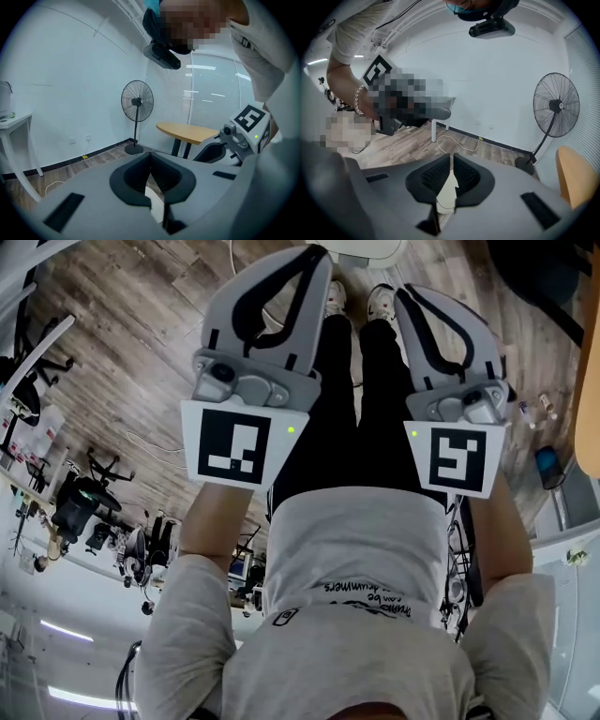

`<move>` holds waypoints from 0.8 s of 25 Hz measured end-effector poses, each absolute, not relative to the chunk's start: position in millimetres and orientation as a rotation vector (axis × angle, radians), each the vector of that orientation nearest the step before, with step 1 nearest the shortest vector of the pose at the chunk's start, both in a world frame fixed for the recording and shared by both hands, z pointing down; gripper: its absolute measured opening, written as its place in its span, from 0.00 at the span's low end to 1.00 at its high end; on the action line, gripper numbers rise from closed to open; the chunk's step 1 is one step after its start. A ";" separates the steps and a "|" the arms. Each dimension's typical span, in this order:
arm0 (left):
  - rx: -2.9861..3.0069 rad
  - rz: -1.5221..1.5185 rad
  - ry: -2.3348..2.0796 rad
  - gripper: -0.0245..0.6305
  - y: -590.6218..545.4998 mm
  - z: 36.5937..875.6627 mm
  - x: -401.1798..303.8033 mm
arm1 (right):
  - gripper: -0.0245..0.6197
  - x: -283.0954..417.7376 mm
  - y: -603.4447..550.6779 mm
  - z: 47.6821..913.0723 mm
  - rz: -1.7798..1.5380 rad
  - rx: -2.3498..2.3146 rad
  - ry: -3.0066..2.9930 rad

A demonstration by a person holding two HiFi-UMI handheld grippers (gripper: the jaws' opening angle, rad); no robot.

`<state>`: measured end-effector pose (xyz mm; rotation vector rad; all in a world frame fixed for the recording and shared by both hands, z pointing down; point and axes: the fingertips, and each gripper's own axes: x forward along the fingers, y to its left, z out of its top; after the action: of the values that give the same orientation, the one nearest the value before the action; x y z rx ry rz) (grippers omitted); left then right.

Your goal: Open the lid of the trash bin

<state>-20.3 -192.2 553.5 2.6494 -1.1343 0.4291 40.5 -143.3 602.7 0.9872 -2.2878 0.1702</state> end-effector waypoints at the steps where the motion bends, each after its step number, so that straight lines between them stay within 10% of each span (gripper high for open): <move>1: 2.647 0.431 -1.133 0.06 -191.5 557.8 -20.6 | 0.09 39.8 -142.7 608.5 0.164 0.973 -2.279; 20: 2.629 0.491 -1.077 0.06 -178.3 634.0 -19.4 | 0.11 21.2 -130.6 718.7 0.017 0.706 -2.134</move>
<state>-19.4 -178.3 634.0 2.6293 -1.0765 0.4907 21.2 -130.6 718.7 0.7065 -2.1342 0.0170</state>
